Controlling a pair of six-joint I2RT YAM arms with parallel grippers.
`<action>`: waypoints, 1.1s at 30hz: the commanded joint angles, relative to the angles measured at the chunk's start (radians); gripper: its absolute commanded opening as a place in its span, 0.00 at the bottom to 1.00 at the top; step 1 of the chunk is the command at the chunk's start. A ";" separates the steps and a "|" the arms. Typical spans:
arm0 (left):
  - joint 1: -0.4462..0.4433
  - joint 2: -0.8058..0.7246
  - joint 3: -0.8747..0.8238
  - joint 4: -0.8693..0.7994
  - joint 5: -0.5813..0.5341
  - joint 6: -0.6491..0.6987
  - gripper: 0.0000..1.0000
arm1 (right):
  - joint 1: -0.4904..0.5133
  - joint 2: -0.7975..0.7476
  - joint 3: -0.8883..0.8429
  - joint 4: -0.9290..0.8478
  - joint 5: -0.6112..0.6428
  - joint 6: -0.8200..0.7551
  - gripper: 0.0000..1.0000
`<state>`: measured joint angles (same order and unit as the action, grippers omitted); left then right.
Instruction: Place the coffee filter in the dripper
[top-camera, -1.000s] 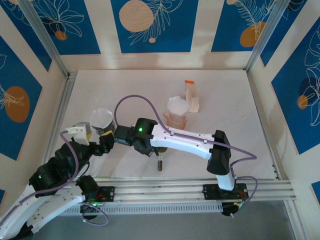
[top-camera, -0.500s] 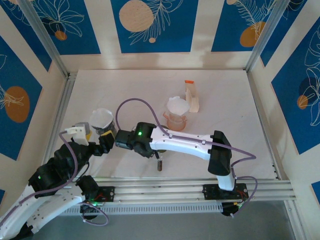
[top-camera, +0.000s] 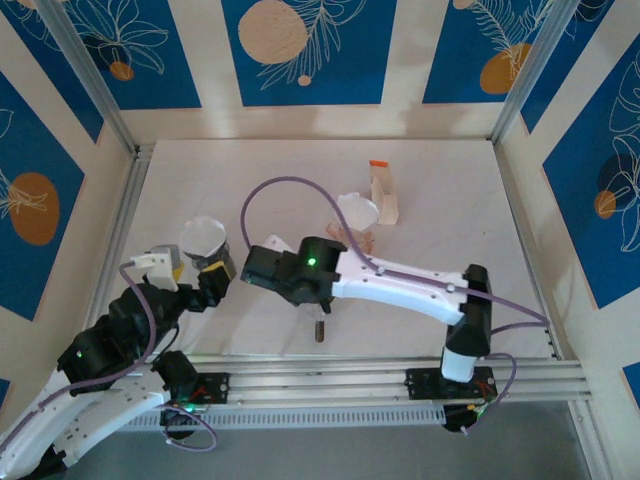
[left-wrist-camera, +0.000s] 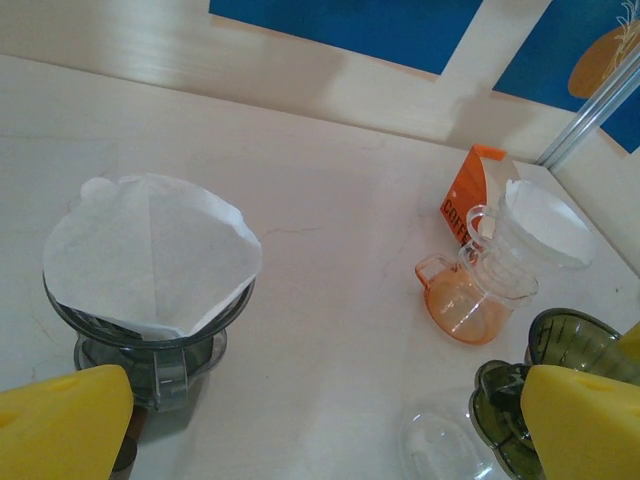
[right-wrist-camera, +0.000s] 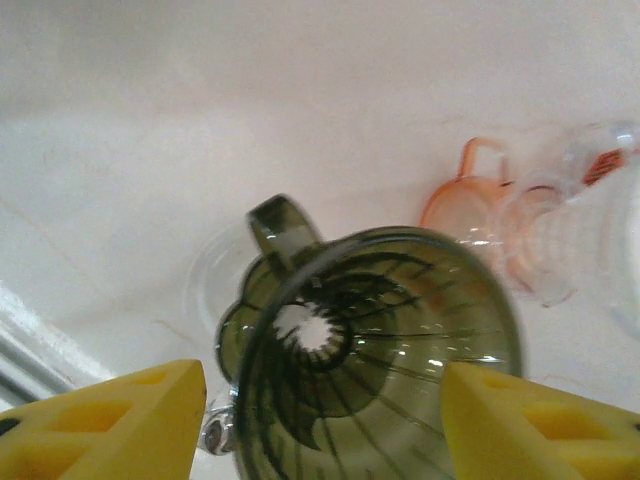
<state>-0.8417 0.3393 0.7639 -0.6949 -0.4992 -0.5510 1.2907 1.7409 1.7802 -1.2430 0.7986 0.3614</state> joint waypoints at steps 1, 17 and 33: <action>0.006 0.017 0.004 0.038 0.022 0.000 1.00 | -0.040 -0.132 -0.048 0.103 0.082 0.001 0.64; 0.006 0.155 0.024 0.118 0.088 -0.018 0.99 | -0.773 -0.190 -0.226 0.520 -0.272 -0.042 0.30; 0.006 0.241 0.026 0.156 0.111 -0.073 0.97 | -1.036 0.083 -0.186 0.570 -0.574 -0.018 0.24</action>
<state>-0.8417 0.5648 0.7639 -0.5755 -0.4152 -0.6052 0.2596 1.8183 1.5688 -0.7059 0.2798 0.3321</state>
